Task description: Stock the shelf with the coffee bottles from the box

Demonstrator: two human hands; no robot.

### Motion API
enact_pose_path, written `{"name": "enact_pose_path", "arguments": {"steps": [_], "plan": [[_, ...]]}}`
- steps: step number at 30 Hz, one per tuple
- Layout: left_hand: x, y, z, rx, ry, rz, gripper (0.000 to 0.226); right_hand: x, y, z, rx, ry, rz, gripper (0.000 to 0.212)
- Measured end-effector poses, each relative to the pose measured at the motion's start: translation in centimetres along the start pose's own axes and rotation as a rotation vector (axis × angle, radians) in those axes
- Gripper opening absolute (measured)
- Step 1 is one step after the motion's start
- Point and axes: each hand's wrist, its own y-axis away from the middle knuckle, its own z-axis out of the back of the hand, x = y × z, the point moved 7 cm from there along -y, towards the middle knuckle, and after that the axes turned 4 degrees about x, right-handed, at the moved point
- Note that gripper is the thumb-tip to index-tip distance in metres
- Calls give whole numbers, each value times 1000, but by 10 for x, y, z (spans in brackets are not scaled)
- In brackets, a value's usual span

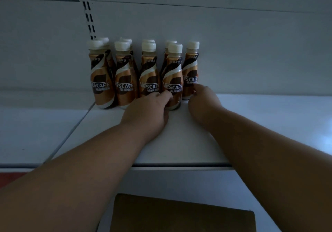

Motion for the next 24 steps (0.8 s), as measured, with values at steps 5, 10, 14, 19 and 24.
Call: {"name": "enact_pose_path", "arguments": {"steps": [5,10,14,19,24], "plan": [[-1,0,-6,63,-6,-30,47,0,1,-1,8,16,-41,44],[-3,0,-2,40,-19,-40,41,6,10,1,5,49,-5,41],[-5,7,15,-32,39,-46,25,24,35,3,-109,38,173,32],[12,28,26,-31,72,106,17,39,71,-2,-137,-4,249,37],[3,60,45,-28,92,166,22,45,107,-7,-88,-30,201,52]]}}
